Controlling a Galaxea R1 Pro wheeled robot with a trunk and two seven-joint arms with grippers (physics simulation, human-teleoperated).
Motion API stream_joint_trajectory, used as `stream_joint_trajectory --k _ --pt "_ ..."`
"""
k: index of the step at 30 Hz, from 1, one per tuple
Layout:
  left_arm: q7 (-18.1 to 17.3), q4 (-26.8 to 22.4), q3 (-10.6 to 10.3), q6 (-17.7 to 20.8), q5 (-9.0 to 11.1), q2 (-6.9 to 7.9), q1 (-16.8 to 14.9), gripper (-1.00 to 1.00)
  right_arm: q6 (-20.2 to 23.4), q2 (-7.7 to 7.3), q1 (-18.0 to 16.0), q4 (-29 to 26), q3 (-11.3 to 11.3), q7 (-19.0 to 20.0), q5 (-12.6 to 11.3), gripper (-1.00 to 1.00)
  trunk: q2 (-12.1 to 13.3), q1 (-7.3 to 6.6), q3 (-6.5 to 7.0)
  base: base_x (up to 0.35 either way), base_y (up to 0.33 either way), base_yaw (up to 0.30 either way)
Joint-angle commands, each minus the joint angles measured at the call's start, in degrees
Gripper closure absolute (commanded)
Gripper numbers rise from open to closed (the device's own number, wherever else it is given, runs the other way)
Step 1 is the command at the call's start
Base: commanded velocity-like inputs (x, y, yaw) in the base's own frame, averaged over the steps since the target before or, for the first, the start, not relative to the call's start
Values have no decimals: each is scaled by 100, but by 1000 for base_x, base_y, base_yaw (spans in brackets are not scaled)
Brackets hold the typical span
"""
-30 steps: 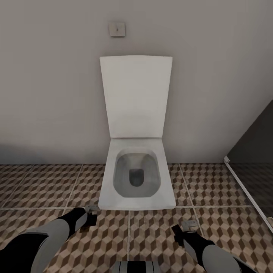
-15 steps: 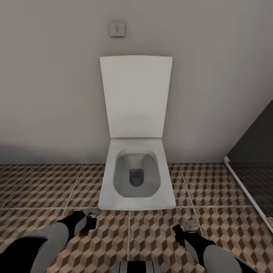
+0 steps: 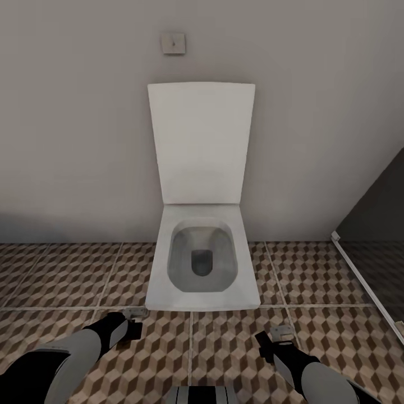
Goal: Take the four mousetraps from the cabinet in the bathroom and place them on the bathroom floor. Make sure all four end up on the same floor surface, and ensure that at least two of them are either under or directly next to the same bathroom sink.
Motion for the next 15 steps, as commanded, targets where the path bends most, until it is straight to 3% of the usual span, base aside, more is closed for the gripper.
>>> stream_joint_trajectory --k 1,15 --pt "3 -3 -39 23 41 0 -2 100 30 4 -2 -8 -33 -42 59 100 -2 -1 -4 0 0 0" --pt "9 -5 -38 23 42 9 -2 100 97 4 -2 -9 -36 -23 16 100 -2 -1 -4 0 0 0"
